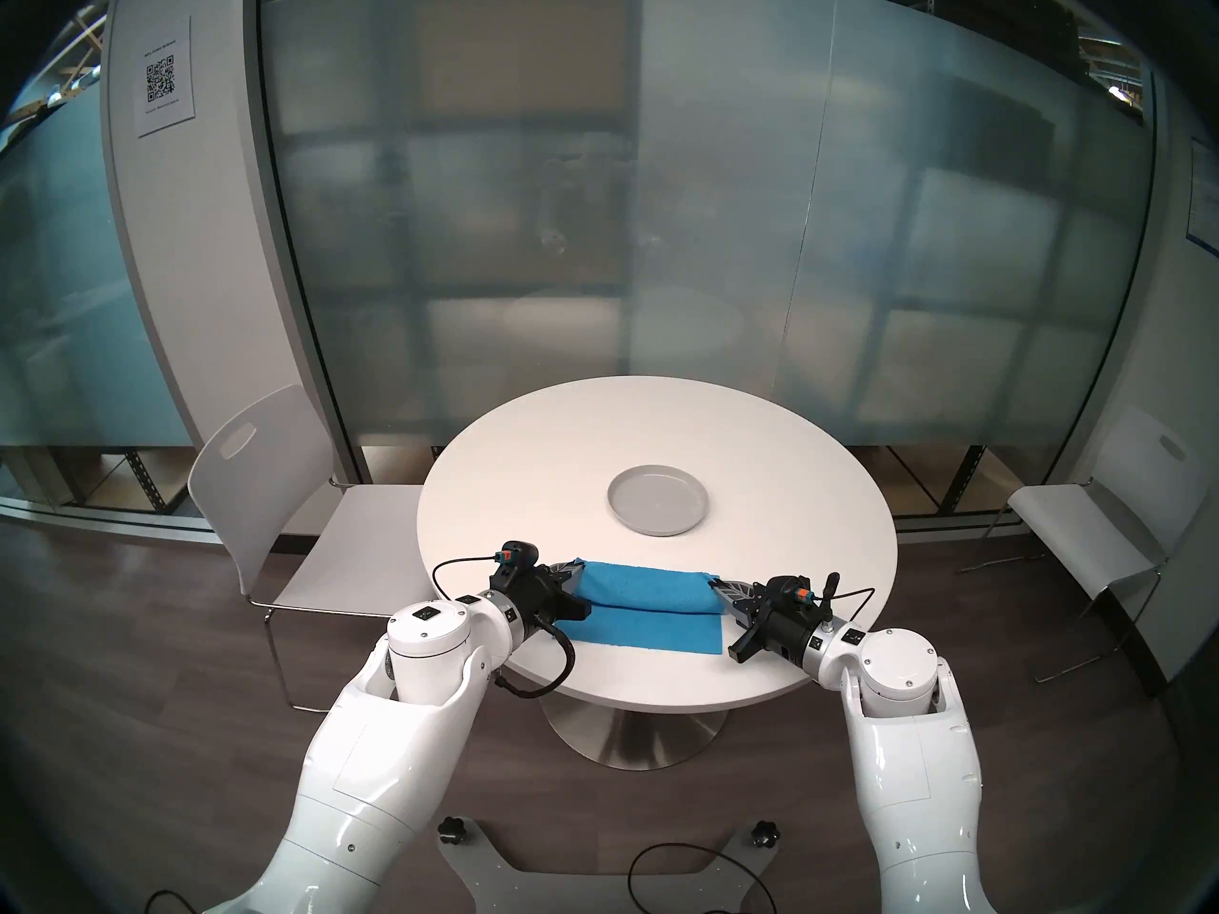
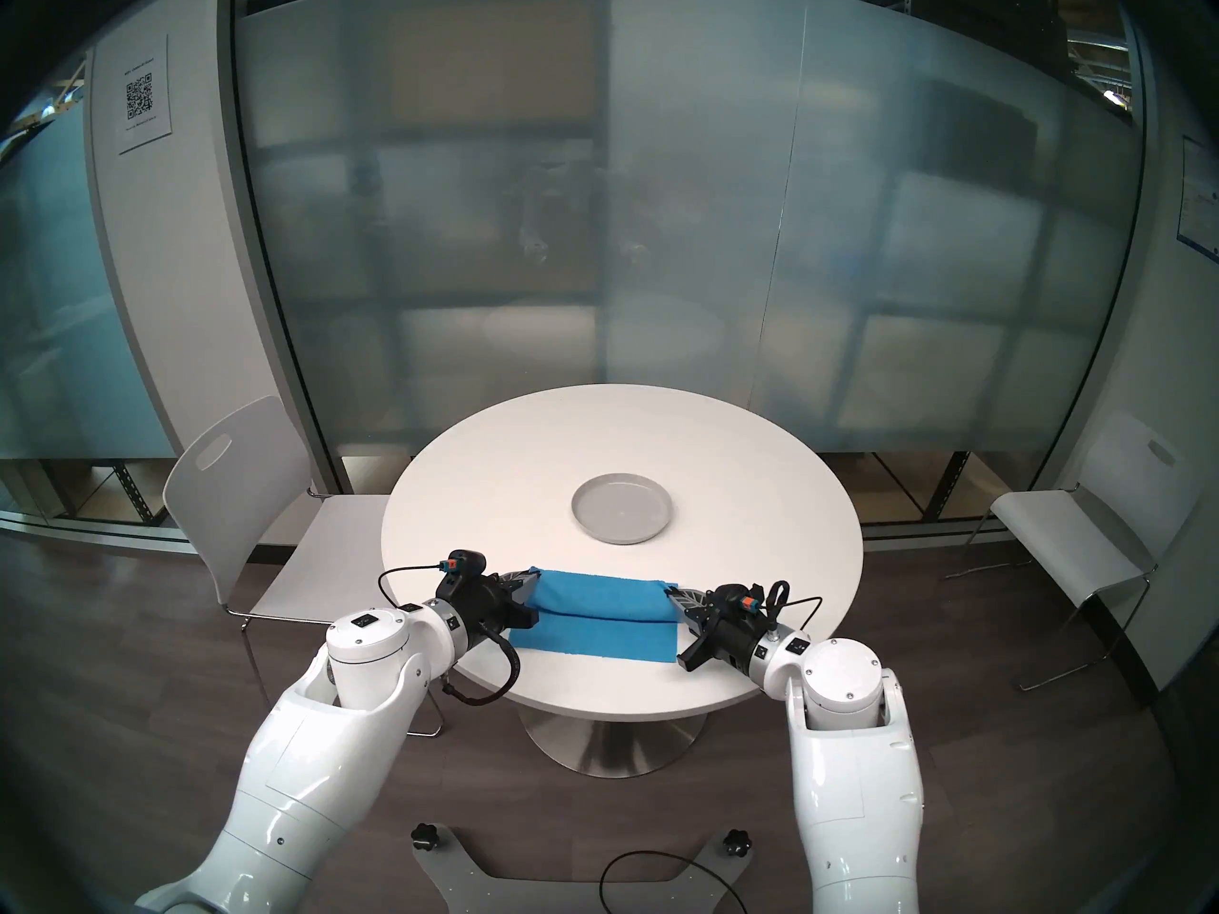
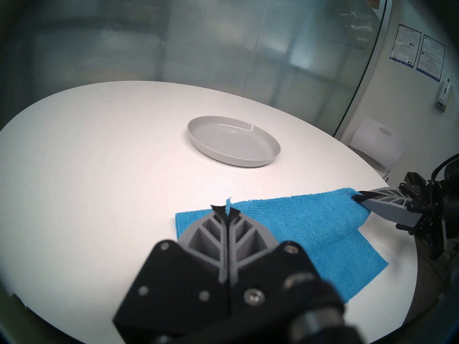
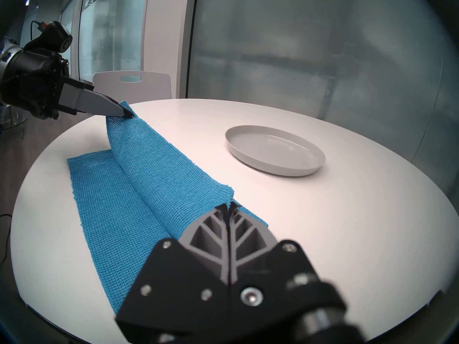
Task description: Fold the napkin in half twice and place it beside the plate
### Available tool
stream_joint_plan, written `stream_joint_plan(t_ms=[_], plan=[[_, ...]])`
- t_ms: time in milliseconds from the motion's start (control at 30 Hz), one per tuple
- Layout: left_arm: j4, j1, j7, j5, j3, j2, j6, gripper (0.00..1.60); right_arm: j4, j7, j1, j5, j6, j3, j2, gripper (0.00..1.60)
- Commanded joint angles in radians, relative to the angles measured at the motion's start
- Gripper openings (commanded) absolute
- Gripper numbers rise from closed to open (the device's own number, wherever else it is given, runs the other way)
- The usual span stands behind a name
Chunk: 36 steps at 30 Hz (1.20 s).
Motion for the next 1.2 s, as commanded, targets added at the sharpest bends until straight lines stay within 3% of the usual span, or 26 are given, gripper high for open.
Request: stream_joint_plan(t_ms=[0,1167], plan=[[-0.046,0.024,-0.003,-0.003,0.000,0.005,0.006,0.20,-0.043,0.012,-0.012,0.010,0.007,-0.001,-0.006,0.09],[-0.070,0.089,0.002,-0.013,-0.021,0.000,0.011,0.23,-0.089,0.036,-0.070,0.005,0.016,0.014,-0.019,0.08]])
